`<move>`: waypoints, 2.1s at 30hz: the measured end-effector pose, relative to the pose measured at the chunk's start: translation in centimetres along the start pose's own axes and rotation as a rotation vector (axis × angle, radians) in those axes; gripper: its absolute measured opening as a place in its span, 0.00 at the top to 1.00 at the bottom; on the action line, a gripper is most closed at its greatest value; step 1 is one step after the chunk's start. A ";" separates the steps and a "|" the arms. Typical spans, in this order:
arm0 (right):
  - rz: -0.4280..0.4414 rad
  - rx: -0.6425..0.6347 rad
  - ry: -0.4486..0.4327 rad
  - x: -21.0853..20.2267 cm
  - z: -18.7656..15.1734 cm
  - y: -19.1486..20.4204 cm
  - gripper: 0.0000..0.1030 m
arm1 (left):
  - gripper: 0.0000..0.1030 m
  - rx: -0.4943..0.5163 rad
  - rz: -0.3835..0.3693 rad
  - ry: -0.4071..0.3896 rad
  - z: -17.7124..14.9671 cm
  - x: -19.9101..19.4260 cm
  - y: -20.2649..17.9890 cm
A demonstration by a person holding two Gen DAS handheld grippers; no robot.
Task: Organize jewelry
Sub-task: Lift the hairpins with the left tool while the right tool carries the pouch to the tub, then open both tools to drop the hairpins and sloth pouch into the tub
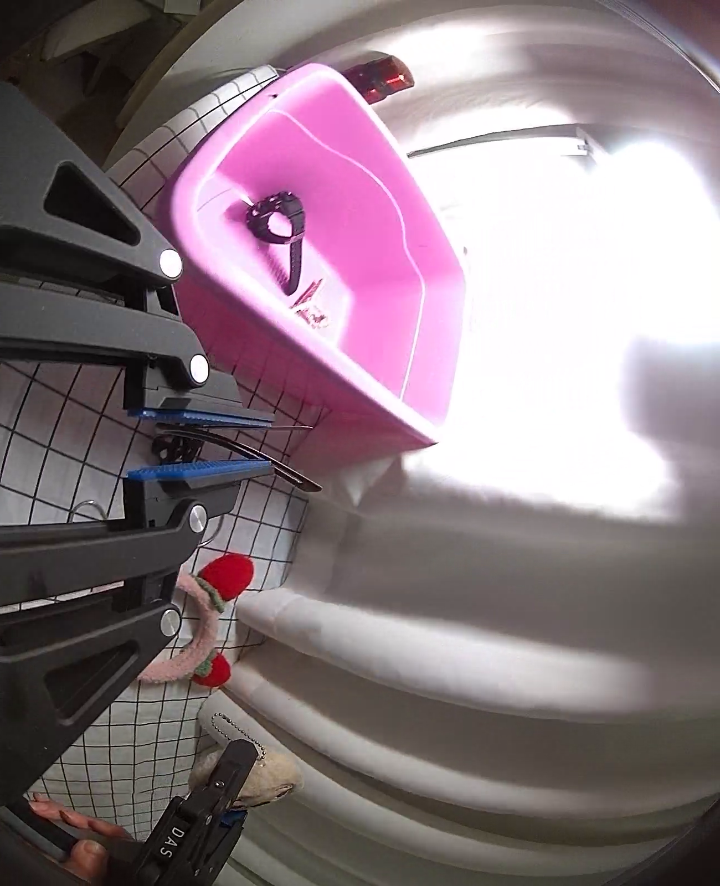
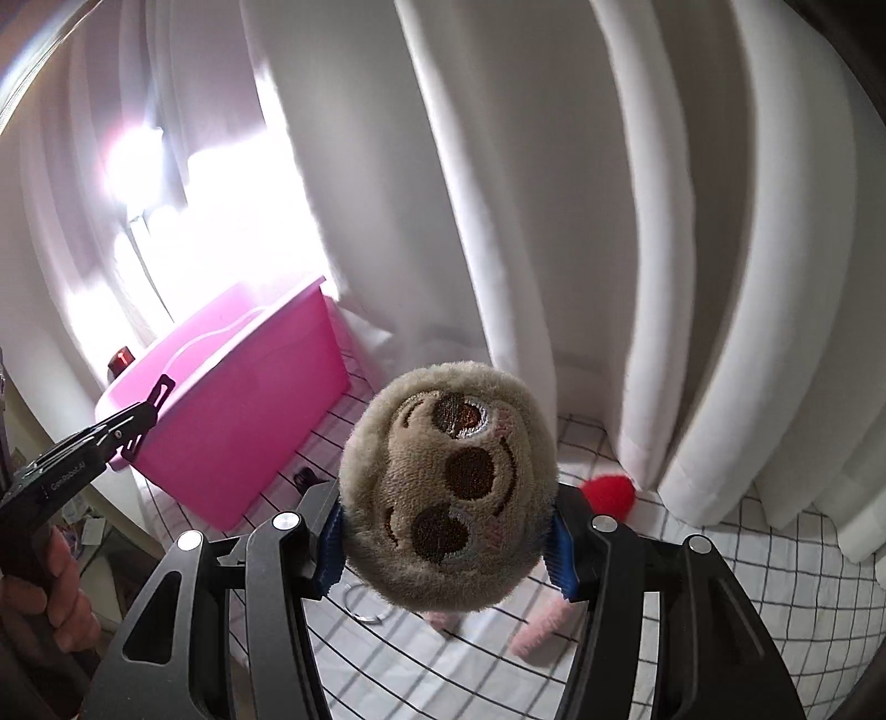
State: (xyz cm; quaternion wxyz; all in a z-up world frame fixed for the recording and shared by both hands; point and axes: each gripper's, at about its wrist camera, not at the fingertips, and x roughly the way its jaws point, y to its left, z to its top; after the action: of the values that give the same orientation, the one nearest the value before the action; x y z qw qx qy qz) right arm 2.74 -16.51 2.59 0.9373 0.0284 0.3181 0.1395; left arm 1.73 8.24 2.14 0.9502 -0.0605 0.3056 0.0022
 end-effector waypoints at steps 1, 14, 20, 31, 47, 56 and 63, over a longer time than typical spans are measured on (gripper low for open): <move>0.018 -0.010 -0.014 0.3 0.9 1.0 0.47 | 0.89 -0.002 0.010 -0.013 0.7 -0.1 0.8; 0.202 -0.166 -0.009 8.1 9.7 15.4 0.47 | 0.88 -0.038 0.155 -0.064 7.6 1.8 12.3; 0.234 -0.210 0.067 13.3 11.3 20.7 0.47 | 0.88 -0.052 0.195 -0.001 8.1 4.9 16.2; 0.209 -0.249 0.216 20.1 10.2 24.5 0.47 | 0.86 -0.094 0.243 0.157 7.0 9.7 20.3; 0.135 -0.226 0.300 23.5 9.7 25.0 0.38 | 0.31 -0.077 0.305 0.190 6.5 10.8 21.0; 0.119 -0.208 0.260 22.6 10.5 25.0 0.31 | 0.18 -0.082 0.327 0.155 6.7 9.8 21.4; 0.134 -0.185 0.236 21.5 10.9 24.4 0.31 | 0.15 -0.097 0.329 0.143 6.5 8.9 21.6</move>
State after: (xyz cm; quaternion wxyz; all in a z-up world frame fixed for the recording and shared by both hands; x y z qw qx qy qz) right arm 19.64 13.33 2.07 0.8806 -0.0537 0.4093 0.2328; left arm 11.85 30.11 -0.18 0.9089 -0.0555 0.3776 0.1679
